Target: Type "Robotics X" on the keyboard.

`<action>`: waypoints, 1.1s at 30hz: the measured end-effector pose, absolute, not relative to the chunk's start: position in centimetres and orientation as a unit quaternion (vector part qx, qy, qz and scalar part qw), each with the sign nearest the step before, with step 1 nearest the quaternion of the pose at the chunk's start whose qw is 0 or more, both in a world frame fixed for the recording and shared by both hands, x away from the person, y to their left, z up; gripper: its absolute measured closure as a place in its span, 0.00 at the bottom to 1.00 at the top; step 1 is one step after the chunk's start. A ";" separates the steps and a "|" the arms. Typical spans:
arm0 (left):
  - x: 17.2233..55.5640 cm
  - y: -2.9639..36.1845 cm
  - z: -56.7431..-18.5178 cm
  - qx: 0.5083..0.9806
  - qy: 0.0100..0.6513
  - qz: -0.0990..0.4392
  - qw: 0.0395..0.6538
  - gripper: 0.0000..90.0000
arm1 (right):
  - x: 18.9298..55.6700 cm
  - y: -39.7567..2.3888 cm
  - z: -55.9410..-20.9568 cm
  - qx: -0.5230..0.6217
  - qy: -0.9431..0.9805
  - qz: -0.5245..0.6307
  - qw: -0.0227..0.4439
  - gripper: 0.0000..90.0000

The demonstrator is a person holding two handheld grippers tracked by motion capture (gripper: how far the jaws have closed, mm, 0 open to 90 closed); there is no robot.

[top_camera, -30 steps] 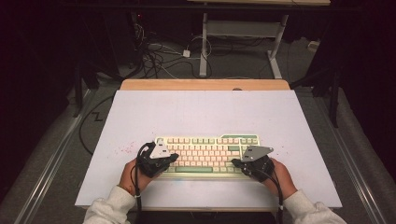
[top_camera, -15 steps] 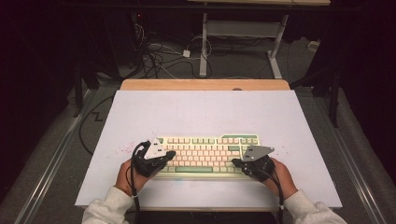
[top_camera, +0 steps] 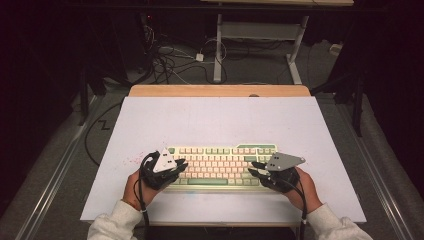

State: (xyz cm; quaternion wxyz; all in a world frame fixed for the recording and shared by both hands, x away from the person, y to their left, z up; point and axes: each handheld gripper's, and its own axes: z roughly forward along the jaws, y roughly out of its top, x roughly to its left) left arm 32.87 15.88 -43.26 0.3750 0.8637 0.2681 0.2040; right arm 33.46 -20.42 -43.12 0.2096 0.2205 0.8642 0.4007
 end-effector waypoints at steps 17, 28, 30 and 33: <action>32.7 15.4 -43.5 0.855 0.273 0.235 0.374 0.28 | 33.2 -20.5 -42.8 0.246 0.827 0.433 0.263 0.29; 32.6 15.0 -43.9 0.856 0.262 0.241 0.374 0.17 | 33.2 -20.3 -42.8 0.262 0.810 0.443 0.281 0.17; 32.6 15.0 -43.8 0.855 0.260 0.243 0.377 0.17 | 33.1 -20.3 -42.8 0.262 0.811 0.439 0.286 0.17; 32.5 15.1 -43.7 0.849 0.259 0.253 0.384 0.17 | 33.1 -20.3 -42.8 0.260 0.810 0.441 0.287 0.17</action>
